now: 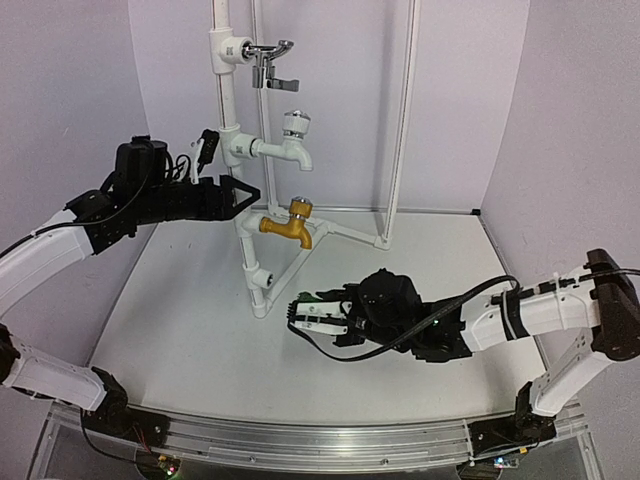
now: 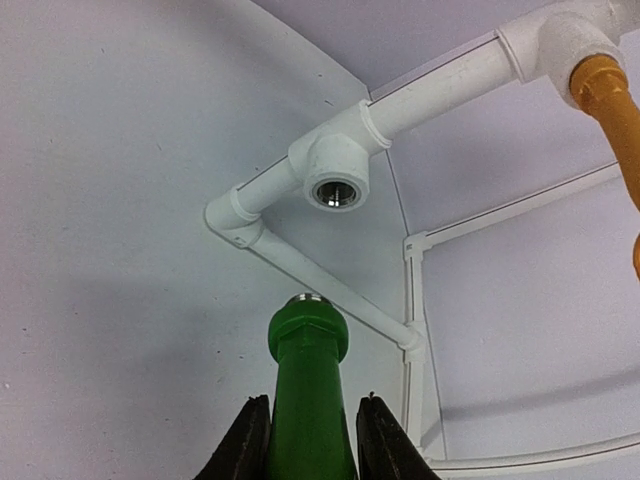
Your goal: Install the water faucets
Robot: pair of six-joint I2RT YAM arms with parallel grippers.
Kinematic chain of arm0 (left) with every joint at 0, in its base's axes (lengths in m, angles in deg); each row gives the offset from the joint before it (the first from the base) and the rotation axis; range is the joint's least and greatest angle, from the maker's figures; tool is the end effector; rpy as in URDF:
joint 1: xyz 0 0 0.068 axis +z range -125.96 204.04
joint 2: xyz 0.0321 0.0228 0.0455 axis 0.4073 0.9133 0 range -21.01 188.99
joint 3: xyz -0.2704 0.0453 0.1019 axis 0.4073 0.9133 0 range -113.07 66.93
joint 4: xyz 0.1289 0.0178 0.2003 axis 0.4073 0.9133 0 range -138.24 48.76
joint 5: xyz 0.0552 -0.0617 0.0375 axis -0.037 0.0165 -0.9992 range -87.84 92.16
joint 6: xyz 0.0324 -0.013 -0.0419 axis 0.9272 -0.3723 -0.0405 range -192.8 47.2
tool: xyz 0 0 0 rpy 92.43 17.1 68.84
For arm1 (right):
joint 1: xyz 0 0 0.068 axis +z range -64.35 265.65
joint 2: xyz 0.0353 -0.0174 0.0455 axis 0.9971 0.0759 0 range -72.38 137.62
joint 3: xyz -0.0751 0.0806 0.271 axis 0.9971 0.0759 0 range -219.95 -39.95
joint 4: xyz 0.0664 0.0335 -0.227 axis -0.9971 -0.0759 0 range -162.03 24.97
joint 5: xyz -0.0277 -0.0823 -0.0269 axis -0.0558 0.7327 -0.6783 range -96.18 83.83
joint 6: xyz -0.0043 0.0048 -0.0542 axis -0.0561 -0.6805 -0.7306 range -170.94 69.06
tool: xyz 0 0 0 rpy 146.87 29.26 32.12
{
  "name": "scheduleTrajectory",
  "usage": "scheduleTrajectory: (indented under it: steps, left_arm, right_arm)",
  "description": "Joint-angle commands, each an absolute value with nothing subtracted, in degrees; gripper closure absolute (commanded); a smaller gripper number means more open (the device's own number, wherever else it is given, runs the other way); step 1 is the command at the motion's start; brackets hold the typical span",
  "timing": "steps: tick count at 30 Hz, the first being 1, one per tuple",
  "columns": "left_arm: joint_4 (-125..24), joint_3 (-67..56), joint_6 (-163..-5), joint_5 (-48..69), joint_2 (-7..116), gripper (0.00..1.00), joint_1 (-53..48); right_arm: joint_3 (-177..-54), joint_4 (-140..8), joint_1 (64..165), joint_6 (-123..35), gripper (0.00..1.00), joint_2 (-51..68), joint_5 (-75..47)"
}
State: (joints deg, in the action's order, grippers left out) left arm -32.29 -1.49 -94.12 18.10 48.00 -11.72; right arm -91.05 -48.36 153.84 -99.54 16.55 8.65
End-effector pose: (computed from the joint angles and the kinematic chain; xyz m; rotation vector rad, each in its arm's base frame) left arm 0.1922 -0.1508 0.4056 0.4466 1.9066 -0.9338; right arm 0.1305 0.3009 0.2703 -1.5453 1.1517 -0.0223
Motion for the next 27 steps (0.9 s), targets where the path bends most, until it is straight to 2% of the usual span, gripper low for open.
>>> scheduleTrajectory:
  steps: [1, 11, 14, 19, 22, 27]
  left_arm:
    - [-34.9, -5.1, -91.6, 17.4, 48.9, 0.21, -11.2]
    - [-35.3, -5.6, -92.6, 18.9, 52.0, 0.22, -9.7]
    - [-36.5, -5.3, -92.1, 19.9, 52.4, 0.28, -9.5]
    - [-36.9, -4.7, -90.2, 20.0, 52.4, 0.37, -9.3]
    - [-36.8, -4.5, -88.9, 20.6, 52.2, 0.47, -9.1]
    - [-36.1, -4.4, -87.6, 22.1, 51.5, 0.63, -8.7]
  right_arm:
    - [-93.2, -37.8, 153.7, -109.4, 1.0, 18.4, 13.7]
    - [-93.5, -16.6, 153.6, -124.2, 1.0, 29.1, 15.7]
    - [-88.4, -8.8, 153.5, -128.7, 1.0, 29.5, 9.5]
    - [-89.1, -15.5, 153.2, -126.1, 1.0, 27.6, 6.7]
    - [-91.5, -20.9, 152.6, -125.5, 1.0, 27.4, 5.6]
    - [-91.9, -19.8, 150.4, -127.8, 1.0, 28.7, 2.5]
